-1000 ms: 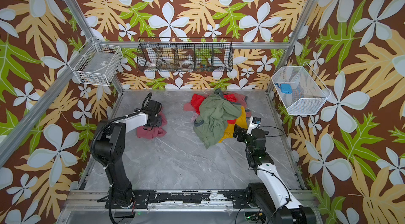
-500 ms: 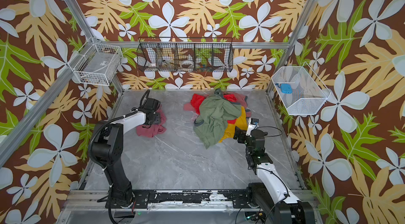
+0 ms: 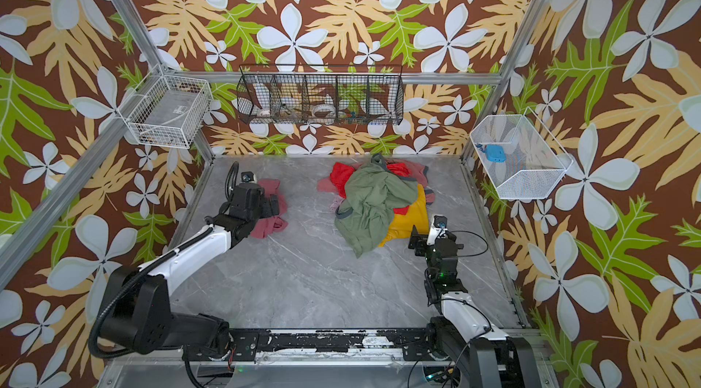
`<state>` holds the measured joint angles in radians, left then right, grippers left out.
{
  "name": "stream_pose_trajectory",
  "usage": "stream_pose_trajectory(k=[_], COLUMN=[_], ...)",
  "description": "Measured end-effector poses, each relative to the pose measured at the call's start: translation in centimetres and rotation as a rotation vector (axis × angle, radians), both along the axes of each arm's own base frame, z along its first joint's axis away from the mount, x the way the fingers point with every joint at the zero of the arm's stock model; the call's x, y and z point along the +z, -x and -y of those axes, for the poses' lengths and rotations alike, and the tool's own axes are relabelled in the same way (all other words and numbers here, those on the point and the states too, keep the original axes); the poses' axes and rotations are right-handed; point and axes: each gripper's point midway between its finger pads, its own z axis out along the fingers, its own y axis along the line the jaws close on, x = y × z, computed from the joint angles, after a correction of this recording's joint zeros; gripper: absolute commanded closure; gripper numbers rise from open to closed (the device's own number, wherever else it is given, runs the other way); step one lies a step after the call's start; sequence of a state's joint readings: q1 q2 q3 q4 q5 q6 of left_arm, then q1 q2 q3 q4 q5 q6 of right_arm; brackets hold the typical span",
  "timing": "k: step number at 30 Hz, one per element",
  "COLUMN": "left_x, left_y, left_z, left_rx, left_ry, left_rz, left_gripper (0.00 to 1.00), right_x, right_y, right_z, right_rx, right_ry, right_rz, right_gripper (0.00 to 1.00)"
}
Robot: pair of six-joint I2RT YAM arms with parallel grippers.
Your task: Pick out a specific cloth from the pile
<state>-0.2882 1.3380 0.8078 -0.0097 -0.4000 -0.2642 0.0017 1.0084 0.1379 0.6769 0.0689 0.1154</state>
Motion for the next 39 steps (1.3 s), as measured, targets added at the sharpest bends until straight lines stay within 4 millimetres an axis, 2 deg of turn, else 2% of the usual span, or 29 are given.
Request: stream_pose_trajectory(k=[4, 8, 12, 16, 21, 27, 30, 35, 39], left_x=[0.5, 0.7, 0.4, -0.1, -0.5, -0.4, -0.8, -1.7, -3.2], left_y=[2.6, 4.0, 5.1, 5.6, 5.7, 5.6, 5.9, 6.6, 7.1], left_z=[-2.0, -3.4, -4.4, -5.0, -5.4, -5.8, -6.0, -7.3, -8.4], left_rx=[0.067, 0.117, 0.156, 0.174, 0.181, 0.196, 0.198, 0.218, 0.228], left_ry=[-0.021, -0.038, -0.059, -0.082, -0.105, -0.105, -0.105, -0.106, -0.108], left_rz=[0.074, 0.122, 0.152, 0.174, 0.187, 0.218, 0.228, 0.271, 0.295], left_gripper=[0.00, 0.00, 0.00, 0.00, 0.00, 0.00, 0.00, 0.00, 0.00], right_x=[0.6, 1.0, 0.5, 0.8, 0.2, -2.0, -1.4, -1.2, -1.2], right_y=[-0.9, -1.9, -2.7, -3.2, -3.7, -4.4, -4.8, -4.9, -4.9], right_z=[0.7, 0.8, 0.9, 0.7, 0.6, 0.0, -0.1, -0.1, -0.2], right_rx=[-0.030, -0.034, -0.037, -0.029, -0.020, 0.010, 0.013, 0.015, 0.016], right_ry=[0.036, 0.051, 0.062, 0.060, 0.058, 0.052, 0.051, 0.055, 0.055], right_rz=[0.032, 0.055, 0.048, 0.065, 0.060, 0.011, 0.037, 0.043, 0.043], right_gripper=[0.09, 0.09, 0.10, 0.10, 0.09, 0.09, 0.00, 0.01, 0.00])
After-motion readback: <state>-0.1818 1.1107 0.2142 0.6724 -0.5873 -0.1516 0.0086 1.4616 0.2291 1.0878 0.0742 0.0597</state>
